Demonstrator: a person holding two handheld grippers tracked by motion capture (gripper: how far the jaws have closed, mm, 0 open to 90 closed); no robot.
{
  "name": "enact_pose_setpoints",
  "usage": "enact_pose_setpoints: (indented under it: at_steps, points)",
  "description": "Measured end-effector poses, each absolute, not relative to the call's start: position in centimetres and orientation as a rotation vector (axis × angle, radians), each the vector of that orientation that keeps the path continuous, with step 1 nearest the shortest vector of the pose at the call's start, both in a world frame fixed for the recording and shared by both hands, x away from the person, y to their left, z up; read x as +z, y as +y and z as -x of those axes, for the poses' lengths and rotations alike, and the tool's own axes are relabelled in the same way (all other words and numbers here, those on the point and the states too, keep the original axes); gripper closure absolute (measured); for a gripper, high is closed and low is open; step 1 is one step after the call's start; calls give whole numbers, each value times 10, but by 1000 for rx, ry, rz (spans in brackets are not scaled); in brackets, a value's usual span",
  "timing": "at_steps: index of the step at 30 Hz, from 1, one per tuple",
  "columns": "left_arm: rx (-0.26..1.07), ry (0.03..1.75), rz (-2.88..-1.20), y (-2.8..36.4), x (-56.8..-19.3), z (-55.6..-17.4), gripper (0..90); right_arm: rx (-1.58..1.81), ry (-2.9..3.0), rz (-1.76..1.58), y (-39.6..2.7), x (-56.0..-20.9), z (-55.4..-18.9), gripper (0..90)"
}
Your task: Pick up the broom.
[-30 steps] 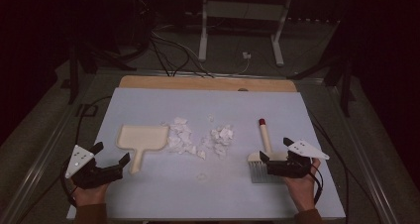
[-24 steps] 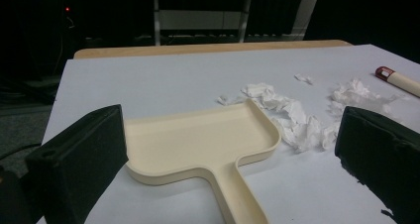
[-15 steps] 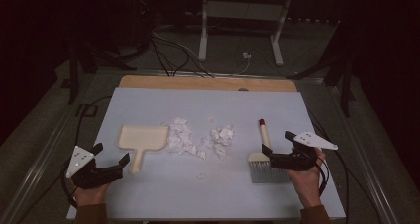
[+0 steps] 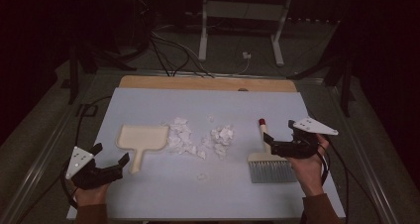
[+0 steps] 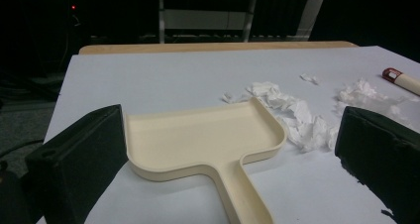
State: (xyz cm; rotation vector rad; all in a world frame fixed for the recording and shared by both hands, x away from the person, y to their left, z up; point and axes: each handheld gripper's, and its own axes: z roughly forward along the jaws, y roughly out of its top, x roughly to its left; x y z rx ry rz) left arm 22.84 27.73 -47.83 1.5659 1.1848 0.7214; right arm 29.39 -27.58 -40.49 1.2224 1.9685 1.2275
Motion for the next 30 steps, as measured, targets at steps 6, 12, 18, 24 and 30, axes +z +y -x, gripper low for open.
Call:
enact_pose_setpoints:
  at_steps: [6, 12, 18, 24, 30]
  points:
    - [729, 1187, -1560, 278, -478, -228, 6, 1195, 1981, -1265, -277, -403, -305, 0]
    - [741, 1186, -1557, 277, -478, -227, 6, 1172, 1985, -1288, -277, -402, -316, 0]
    - [747, 1186, -1553, 277, -477, -227, 6, 1149, 1981, -1315, -276, -404, -330, 0]
    - [754, 1193, -1546, 278, -477, -226, 6, 1120, 1987, -1331, -274, -406, -340, 0]
    - [756, 1194, -1547, 277, -477, -226, 6, 1100, 1995, -1352, -273, -410, -350, 0]
